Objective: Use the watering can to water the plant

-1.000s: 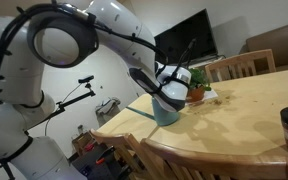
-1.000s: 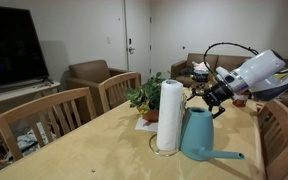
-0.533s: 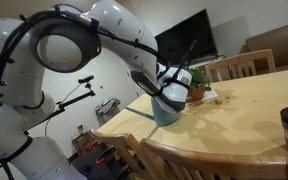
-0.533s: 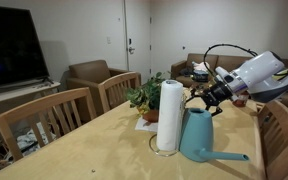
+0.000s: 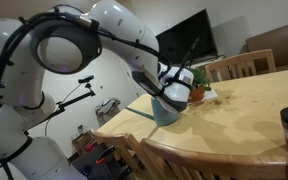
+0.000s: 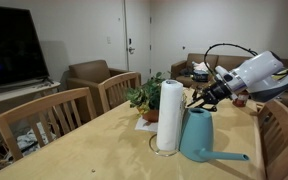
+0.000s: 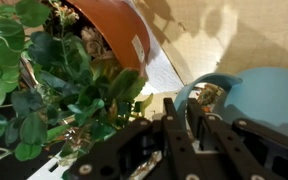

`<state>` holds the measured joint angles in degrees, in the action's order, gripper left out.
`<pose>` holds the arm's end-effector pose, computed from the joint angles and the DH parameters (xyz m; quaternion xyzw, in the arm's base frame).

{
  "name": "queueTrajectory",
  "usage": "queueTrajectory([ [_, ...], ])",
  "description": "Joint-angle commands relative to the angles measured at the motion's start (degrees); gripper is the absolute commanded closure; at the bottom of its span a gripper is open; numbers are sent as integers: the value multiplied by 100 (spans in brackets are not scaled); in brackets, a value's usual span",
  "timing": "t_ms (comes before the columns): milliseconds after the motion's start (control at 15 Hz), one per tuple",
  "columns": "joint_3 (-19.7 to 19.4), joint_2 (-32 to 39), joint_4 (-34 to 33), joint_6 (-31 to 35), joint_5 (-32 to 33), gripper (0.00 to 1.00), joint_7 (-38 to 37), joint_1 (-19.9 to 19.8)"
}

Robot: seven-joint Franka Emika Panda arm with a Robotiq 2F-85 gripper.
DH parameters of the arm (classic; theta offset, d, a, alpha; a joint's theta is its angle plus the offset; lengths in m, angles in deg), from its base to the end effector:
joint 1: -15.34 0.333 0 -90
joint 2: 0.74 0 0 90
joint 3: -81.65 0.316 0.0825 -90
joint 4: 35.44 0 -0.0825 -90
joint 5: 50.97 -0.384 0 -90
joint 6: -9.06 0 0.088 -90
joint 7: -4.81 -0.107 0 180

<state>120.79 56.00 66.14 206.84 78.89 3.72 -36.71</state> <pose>0.5600 -0.0575 0.1610 0.5915 0.6950 0.4025 0.0711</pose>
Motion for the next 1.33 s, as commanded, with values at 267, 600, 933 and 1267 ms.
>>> queueTrajectory([
  [267, 71, 102, -125, 47, 62, 70, 86, -61],
  [600, 25, 57, -140, 50, 41, 43, 51, -38],
  [933, -22, 40, -172, 51, 51, 4, 12, 65],
  [1267, -13, -60, -173, 51, 56, 0, 0, 180],
])
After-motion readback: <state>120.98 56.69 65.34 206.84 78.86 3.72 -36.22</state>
